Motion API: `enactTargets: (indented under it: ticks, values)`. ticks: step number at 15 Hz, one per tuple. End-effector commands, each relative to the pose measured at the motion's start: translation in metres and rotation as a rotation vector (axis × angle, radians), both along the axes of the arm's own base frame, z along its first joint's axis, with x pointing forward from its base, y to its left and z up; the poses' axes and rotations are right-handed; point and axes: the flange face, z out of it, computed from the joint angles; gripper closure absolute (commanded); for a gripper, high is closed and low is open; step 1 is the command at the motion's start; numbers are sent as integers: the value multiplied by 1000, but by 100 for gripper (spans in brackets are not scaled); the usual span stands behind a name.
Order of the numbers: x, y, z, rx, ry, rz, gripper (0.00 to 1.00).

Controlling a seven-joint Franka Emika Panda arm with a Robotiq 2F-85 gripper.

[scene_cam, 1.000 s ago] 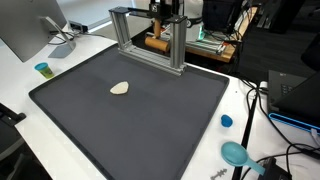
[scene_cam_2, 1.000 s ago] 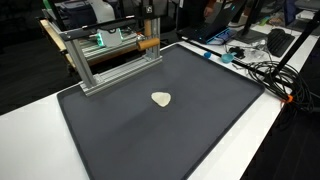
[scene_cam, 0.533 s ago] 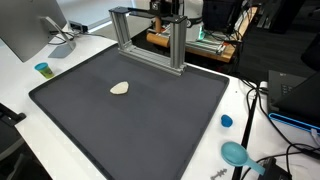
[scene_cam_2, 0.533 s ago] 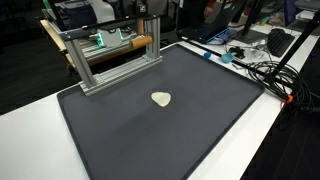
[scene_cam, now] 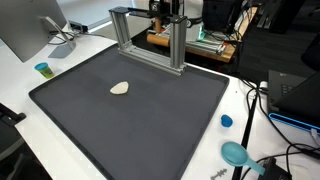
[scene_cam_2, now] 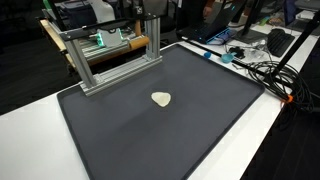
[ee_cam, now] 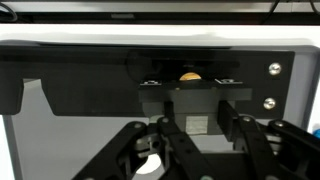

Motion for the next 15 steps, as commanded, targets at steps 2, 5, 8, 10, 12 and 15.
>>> enactTargets:
  ticks: [2,5,8,10,12,15]
  values:
    - [-15,-9,-3,68,9,41,28]
    - [-21,-20,-6,80,10,38,9]
    - [-35,-48,13,104,-46,-23,0]
    - [-49,-69,35,139,-100,-57,0]
    - [-60,-88,51,191,-138,-67,0]
    - [-77,-115,71,196,-246,-98,0]
